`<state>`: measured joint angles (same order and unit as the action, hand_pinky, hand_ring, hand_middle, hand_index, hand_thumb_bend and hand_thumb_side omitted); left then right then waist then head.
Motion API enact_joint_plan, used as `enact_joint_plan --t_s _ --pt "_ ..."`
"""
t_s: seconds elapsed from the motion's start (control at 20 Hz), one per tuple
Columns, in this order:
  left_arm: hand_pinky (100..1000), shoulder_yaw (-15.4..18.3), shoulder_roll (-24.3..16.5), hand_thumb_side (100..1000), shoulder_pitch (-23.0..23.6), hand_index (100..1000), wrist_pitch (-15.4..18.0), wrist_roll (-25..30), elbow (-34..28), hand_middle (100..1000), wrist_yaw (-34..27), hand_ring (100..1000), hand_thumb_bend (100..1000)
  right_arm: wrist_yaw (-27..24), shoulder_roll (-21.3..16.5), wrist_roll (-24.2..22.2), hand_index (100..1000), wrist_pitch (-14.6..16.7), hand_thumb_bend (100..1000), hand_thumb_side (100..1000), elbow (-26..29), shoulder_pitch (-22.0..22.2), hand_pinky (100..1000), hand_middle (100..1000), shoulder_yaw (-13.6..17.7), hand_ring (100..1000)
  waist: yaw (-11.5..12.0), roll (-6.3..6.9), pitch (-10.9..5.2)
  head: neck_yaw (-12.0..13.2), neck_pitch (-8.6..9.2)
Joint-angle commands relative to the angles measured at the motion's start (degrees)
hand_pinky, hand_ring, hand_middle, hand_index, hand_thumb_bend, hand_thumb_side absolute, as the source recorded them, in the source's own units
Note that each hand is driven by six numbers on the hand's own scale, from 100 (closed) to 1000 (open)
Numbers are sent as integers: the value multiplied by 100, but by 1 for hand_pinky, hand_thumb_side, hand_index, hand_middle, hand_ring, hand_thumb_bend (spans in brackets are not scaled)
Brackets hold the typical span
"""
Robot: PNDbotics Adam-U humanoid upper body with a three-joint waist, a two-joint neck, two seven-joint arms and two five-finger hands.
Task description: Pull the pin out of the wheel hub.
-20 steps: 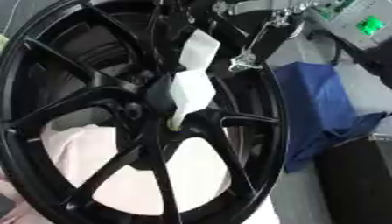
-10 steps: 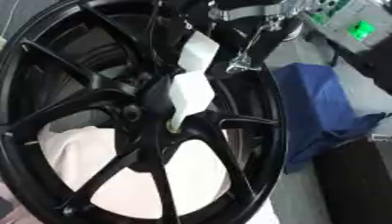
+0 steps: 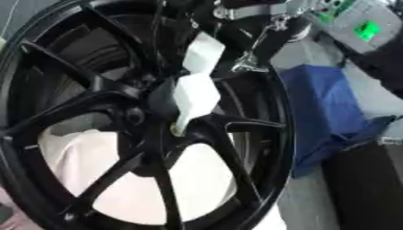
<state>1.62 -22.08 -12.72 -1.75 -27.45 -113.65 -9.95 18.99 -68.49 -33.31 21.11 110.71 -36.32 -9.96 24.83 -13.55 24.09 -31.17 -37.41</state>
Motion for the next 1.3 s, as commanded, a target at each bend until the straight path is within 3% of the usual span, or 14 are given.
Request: enact_joint_plan --t_s 0.05,0.95,1.3 --pt "698 22 -59 610 -46 716 -1 -10 -94 460 53 435 330 -35 -115 -18 799 -2 425 100 -31 -86 871 729 46 835 8 60 -82 -25 62" --pt "701 42 -7 614 -27 716 -10 -44 -94 460 62 433 324 -382 -26 -30 537 -59 198 100 -181 -171 854 479 -46 747 26 60 -78 -15 19" --pt "703 47 -2 615 -11 716 -19 -51 -94 460 59 433 321 -499 -1 58 460 -155 187 100 -172 -260 845 426 -2 722 8 60 -116 -26 -16"
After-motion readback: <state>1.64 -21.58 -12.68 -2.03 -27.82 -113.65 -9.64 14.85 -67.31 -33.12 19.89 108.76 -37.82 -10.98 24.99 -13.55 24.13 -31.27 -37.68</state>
